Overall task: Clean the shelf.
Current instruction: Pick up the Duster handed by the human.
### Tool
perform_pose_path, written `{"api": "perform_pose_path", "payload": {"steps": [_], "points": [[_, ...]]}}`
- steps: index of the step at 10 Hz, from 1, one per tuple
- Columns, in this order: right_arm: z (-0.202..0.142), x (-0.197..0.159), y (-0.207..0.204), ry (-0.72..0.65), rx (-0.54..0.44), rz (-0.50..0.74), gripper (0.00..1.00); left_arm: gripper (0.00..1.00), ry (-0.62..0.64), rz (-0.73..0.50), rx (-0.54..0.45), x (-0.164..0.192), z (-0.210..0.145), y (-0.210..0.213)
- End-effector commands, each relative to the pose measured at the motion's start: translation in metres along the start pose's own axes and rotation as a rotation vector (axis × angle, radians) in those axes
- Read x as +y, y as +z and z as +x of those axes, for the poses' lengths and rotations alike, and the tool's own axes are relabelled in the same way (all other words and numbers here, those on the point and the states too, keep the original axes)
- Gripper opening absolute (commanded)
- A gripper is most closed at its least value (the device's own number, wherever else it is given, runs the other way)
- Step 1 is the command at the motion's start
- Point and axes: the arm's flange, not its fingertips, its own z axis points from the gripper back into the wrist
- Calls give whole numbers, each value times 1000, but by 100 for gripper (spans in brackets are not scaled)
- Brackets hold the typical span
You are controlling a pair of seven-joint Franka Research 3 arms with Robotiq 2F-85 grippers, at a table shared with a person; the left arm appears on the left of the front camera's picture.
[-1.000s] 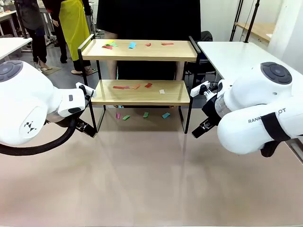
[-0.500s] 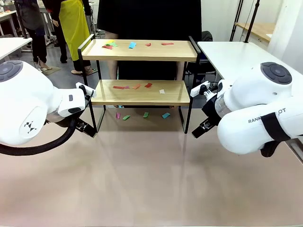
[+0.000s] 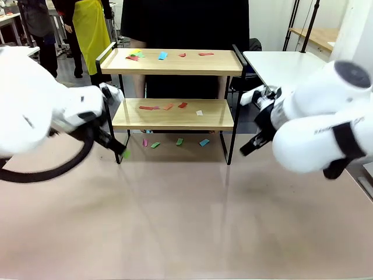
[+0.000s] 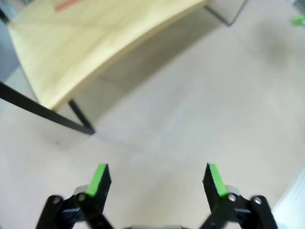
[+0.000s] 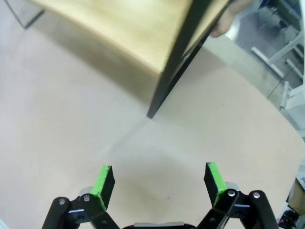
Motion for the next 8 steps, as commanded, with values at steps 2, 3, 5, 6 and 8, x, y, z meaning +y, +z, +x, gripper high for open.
{"api": "perform_pose_path", "payload": {"steps": [2, 3, 5, 6, 8], "points": [[4, -84, 64, 43, -77, 145, 100, 100, -43, -160, 11, 78, -7, 60], [-5, -119, 86, 61, -161, 204, 100, 100, -114, -230, 1, 102, -12, 80], [-27, -174, 113, 174, -286, 304, 100, 100, -249, -399, -105, 163, -33, 110], [-40, -203, 114, 208, -334, 329, 100, 100, -278, -460, -147, 195, -48, 113], [-64, -245, 95, 189, -427, 381, 100, 100, -363, -503, -254, 233, -71, 103]]}}
